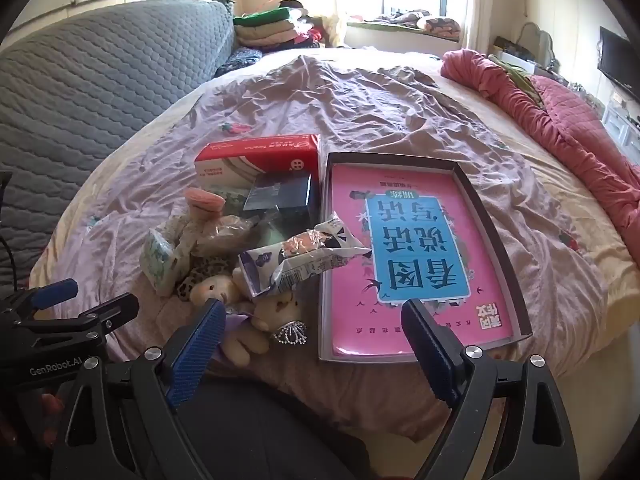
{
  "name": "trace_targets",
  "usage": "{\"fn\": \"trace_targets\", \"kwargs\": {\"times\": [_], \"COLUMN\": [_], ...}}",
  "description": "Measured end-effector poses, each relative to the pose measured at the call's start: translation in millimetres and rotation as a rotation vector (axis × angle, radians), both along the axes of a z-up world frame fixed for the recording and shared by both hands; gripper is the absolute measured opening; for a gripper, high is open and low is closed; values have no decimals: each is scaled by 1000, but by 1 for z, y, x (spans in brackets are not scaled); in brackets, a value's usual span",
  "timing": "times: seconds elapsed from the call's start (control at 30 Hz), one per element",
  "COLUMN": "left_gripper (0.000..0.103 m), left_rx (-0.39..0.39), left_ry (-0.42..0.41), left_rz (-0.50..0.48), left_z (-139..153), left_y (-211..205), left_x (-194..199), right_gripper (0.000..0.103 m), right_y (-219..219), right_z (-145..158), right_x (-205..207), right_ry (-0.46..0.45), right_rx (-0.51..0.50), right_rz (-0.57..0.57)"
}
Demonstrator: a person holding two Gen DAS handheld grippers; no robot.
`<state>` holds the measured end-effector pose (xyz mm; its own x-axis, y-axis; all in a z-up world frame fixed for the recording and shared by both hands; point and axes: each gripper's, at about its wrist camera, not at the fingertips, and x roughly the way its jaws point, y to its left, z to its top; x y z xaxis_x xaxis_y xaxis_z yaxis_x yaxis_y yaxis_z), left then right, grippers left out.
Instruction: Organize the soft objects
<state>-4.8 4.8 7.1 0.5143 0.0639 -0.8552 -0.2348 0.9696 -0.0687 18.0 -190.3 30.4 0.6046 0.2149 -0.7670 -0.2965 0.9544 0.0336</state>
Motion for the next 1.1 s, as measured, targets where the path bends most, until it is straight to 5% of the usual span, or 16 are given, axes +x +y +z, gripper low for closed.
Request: {"fn": "trace_targets", "kwargs": {"times": [1.1], "left_gripper": [101], "left_rx": [-26], "left_ry": [1], "left_rz": [5], "left_z": [-2], "left_y": [5], "left_x": [-1], "right_gripper": [90], "right_y": [0], "right_z": [-7], "right_x": [5], "right_ry": [18], "right_rx": [4], "right_rz": [-4]}}
